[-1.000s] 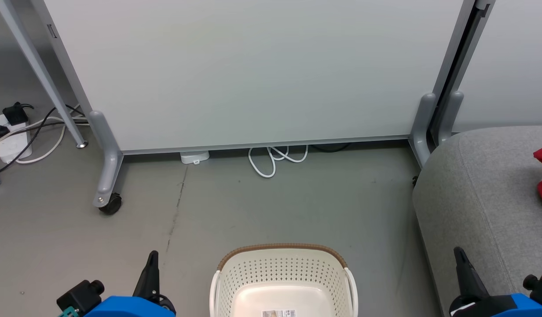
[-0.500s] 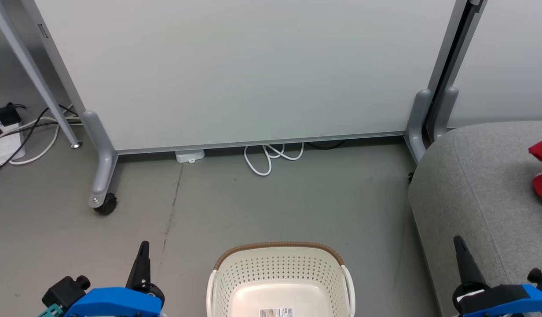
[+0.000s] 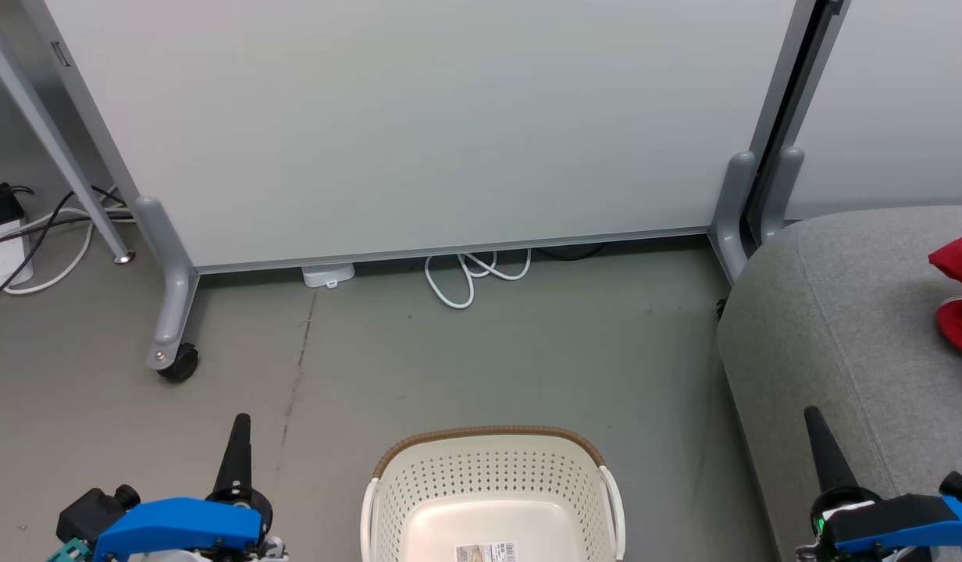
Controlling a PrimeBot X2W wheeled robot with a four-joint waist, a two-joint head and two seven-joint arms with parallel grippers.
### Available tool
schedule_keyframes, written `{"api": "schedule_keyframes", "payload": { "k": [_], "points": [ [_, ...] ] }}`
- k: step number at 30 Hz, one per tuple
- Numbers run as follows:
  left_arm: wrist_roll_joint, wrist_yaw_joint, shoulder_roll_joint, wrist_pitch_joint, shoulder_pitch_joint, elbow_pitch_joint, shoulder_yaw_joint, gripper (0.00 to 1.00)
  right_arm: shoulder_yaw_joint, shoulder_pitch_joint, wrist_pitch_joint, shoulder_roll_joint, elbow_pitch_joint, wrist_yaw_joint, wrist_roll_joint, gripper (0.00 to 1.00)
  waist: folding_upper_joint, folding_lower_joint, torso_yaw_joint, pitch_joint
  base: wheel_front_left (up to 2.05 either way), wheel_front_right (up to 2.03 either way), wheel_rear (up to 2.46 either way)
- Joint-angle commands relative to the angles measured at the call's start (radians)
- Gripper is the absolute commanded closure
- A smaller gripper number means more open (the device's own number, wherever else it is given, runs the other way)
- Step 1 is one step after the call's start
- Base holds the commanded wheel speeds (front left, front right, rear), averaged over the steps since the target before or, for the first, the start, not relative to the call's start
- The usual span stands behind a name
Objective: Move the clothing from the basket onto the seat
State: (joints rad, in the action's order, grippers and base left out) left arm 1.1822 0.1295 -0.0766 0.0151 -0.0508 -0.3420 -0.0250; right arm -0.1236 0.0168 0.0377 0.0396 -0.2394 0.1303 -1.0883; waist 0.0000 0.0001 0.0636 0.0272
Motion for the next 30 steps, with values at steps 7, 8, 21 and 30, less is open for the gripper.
{"api": "schedule_keyframes", "payload": {
  "k": [7, 8, 21, 30],
  "points": [
    [0.072, 0.001, 0.002, -0.021, -0.034, 0.026, 0.028, 1.00, 0.002, 0.035, 0.015, 0.010, 0.005, 0.001, -0.087, 1.00, 0.0000, -0.0001, -0.007, -0.004, 0.00, 0.00, 0.00],
    [0.080, 0.001, 0.003, -0.023, -0.034, 0.028, 0.030, 1.00, 0.002, 0.035, 0.016, 0.010, 0.005, 0.000, -0.097, 1.00, 0.0000, -0.0001, -0.008, -0.004, 0.00, 0.00, 0.00],
    [0.184, 0.001, 0.009, -0.054, -0.045, 0.050, 0.063, 1.00, 0.005, 0.053, 0.034, 0.011, 0.002, 0.001, -0.223, 1.00, 0.0000, -0.0001, -0.022, -0.011, 0.00, 0.00, 0.00],
    [0.249, 0.002, 0.013, -0.075, -0.049, 0.063, 0.083, 1.00, 0.006, 0.067, 0.047, 0.012, 0.000, 0.001, -0.303, 1.00, 0.0000, -0.0001, -0.032, -0.015, 0.00, 0.00, 0.00]
  ]
}}
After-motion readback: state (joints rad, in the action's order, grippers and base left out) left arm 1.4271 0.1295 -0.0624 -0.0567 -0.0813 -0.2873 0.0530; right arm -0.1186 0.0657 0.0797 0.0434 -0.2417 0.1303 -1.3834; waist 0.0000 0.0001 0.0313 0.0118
